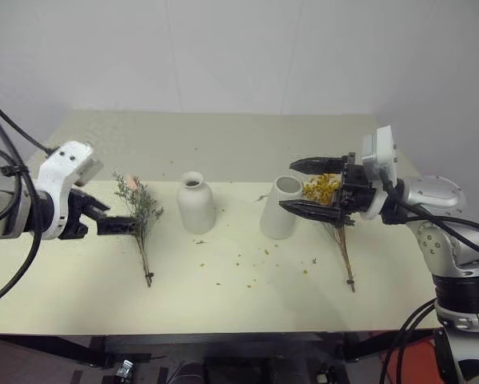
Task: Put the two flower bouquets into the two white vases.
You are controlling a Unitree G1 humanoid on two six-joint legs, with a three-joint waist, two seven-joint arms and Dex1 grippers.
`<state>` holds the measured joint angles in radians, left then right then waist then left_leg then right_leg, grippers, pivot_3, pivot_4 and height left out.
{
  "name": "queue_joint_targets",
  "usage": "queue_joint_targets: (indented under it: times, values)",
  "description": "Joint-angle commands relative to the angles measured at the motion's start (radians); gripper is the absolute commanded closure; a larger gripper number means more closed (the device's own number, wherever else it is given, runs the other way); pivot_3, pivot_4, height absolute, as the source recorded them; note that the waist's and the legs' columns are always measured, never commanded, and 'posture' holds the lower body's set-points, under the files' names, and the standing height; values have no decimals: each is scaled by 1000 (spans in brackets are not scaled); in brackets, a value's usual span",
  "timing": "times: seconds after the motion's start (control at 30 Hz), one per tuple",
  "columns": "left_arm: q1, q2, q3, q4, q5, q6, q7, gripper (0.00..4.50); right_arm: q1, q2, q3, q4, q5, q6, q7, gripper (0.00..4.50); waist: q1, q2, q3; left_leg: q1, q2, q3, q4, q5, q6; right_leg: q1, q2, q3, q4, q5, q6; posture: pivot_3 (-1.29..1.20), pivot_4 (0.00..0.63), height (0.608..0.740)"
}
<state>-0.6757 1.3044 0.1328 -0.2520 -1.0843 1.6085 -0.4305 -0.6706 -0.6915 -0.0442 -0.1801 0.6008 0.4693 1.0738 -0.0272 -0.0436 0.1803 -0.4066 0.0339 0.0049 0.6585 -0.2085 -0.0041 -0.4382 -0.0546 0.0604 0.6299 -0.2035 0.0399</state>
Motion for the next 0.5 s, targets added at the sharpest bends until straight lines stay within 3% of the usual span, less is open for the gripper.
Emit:
queue_joint_targets:
  times: [0.03,0.2,0.37,0.5]
  values:
    - [-48,49,-86,88,-87,6,88,0,-25,6,-2,1,-7,-35,20,33,0,0,0,0,0,0,0,0,0,0,0,0,0,0,0,0,150,740]
    - [-105,37,-175,191,-259,6,226,0,-22,17,4,7,-12,-41,32,33,2,-1,0,-1,0,0,0,0,0,-1,0,0,1,0,0,0,150,740]
    - [-160,-60,-281,392,-388,6,499,0,-26,17,4,11,-9,-41,38,33,8,-1,0,0,0,0,0,0,0,0,0,0,2,0,0,0,150,740]
    - [-174,-117,-336,421,-472,6,622,0,-23,6,-5,3,-1,-32,42,33,9,-1,0,-2,0,0,1,0,0,-1,0,0,1,4,-7,0,150,740]
